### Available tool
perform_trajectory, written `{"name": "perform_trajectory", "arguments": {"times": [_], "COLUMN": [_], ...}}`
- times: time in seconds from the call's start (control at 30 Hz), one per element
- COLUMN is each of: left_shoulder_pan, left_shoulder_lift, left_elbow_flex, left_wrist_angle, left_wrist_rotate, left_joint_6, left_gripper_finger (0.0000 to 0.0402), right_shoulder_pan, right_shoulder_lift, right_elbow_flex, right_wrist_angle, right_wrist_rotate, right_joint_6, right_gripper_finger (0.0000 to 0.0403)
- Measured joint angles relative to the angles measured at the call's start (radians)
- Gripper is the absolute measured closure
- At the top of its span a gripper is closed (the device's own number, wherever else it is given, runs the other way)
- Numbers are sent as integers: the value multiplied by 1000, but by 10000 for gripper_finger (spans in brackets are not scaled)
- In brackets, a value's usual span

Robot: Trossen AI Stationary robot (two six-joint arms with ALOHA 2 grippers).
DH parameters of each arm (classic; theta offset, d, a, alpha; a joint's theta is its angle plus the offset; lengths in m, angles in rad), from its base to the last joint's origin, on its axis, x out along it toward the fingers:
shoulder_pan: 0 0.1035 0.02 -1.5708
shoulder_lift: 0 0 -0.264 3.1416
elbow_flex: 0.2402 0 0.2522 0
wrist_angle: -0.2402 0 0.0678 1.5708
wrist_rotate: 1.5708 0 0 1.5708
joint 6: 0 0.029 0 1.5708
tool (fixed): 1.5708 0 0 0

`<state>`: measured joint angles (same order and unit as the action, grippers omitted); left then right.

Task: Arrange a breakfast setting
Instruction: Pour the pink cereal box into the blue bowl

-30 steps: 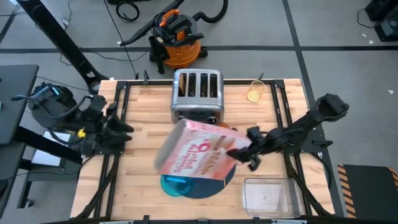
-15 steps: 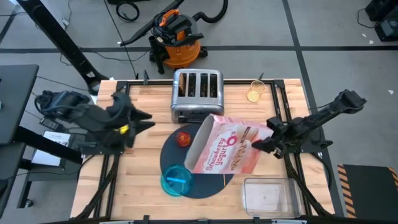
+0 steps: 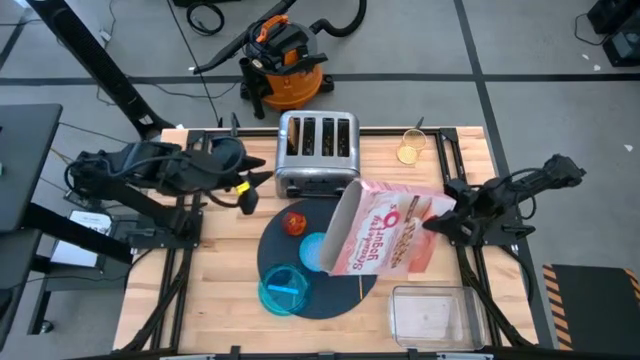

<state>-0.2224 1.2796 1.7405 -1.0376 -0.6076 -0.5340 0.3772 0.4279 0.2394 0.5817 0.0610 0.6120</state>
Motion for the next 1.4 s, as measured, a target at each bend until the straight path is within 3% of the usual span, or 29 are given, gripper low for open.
{"name": "perform_trajectory", "arguments": {"times": [0.3, 0.47, 0.6, 0.73, 0.97, 1.4], "left_shoulder_pan": [-7, -62, -109, -113, -104, -89], "left_shoulder_lift": [63, 120, 163, 198, 229, 228], "left_elbow_flex": [0, 0, 0, 0, 0, 0], "left_wrist_angle": [40, 72, 75, 75, 68, 40], "left_wrist_rotate": [-36, -57, -114, -105, -102, -103], "left_joint_6": [-92, -192, -246, -294, -286, -255], "left_gripper_finger": [237, 237, 237, 237, 237, 237], "right_shoulder_pan": [-1, -1, -1, -1, -1, -1], "right_shoulder_lift": [-233, -381, -426, -405, -300, -36], "right_elbow_flex": [0, 71, 169, 231, 230, 237], "right_wrist_angle": [-228, -559, -746, -893, -938, -876], "right_wrist_rotate": [-84, -109, -107, -87, -28, 77], "right_joint_6": [44, 65, 53, 43, -5, -73], "right_gripper_finger": [222, 222, 222, 222, 222, 222]}}
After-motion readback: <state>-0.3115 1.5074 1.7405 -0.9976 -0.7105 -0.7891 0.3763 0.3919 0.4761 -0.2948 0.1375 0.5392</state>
